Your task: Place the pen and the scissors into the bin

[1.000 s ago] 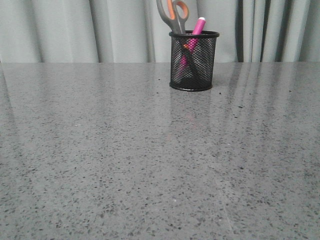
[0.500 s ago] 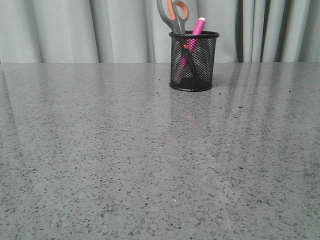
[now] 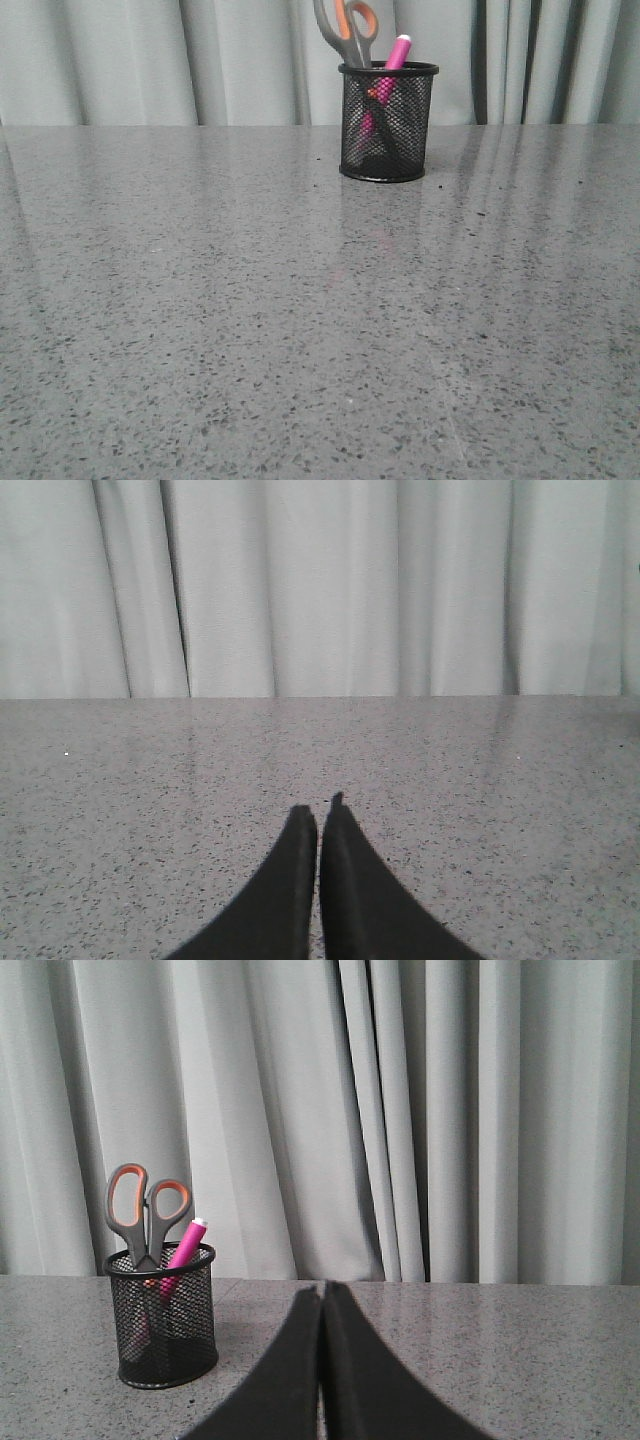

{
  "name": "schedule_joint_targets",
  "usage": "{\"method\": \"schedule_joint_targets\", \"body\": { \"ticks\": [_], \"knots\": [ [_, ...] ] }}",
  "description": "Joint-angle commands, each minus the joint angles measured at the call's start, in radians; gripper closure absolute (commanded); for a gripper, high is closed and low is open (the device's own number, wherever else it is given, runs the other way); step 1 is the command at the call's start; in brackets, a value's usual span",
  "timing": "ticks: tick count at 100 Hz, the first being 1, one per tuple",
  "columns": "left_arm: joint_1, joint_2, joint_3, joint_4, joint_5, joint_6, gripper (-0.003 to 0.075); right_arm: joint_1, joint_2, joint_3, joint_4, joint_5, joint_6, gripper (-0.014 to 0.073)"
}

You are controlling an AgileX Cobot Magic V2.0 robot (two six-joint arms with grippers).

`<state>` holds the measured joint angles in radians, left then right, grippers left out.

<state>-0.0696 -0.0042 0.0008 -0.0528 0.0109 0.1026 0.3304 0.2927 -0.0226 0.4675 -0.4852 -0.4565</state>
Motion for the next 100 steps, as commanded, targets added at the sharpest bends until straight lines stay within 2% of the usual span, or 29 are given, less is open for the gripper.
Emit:
{"method": "schedule_joint_targets", "body": {
  "ticks": [1, 56, 66, 77, 84, 91, 100],
  "knots": [
    [-0.001, -0.033, 0.046, -0.008, -0.07, -0.01, 0.0739, -0.006, 0.005, -0.027, -0.016, -0.065, -0.006, 0.067],
    [-0.001, -0.033, 0.046, -0.008, -0.07, -0.01, 0.0739, -0.006, 0.005, -0.023, -0.016, -0.058, -0.023, 0.067],
    [-0.001, -0.033, 0.046, -0.008, -0.07, -0.01, 0.0739, -0.032, -0.024, -0.023, -0.055, 0.014, -0.023, 0.067],
    [-0.001, -0.033, 0.046, -0.008, -0.07, -0.01, 0.0739, -0.124, -0.078, -0.023, -0.098, 0.154, -0.009, 0.067],
    [-0.001, -0.033, 0.046, -0.008, -0.07, -0.01, 0.0739, -0.196, -0.122, -0.023, -0.209, 0.245, 0.076, 0.067],
    [-0.001, -0.033, 0.046, -0.008, -0.07, -0.01, 0.0739, -0.265, -0.169, -0.015, -0.361, 0.342, 0.23, 0.067],
    [-0.001, -0.033, 0.046, -0.008, -0.07, -0.01, 0.0739, -0.305, -0.221, 0.014, -0.447, 0.419, 0.331, 0.067]
  ]
}}
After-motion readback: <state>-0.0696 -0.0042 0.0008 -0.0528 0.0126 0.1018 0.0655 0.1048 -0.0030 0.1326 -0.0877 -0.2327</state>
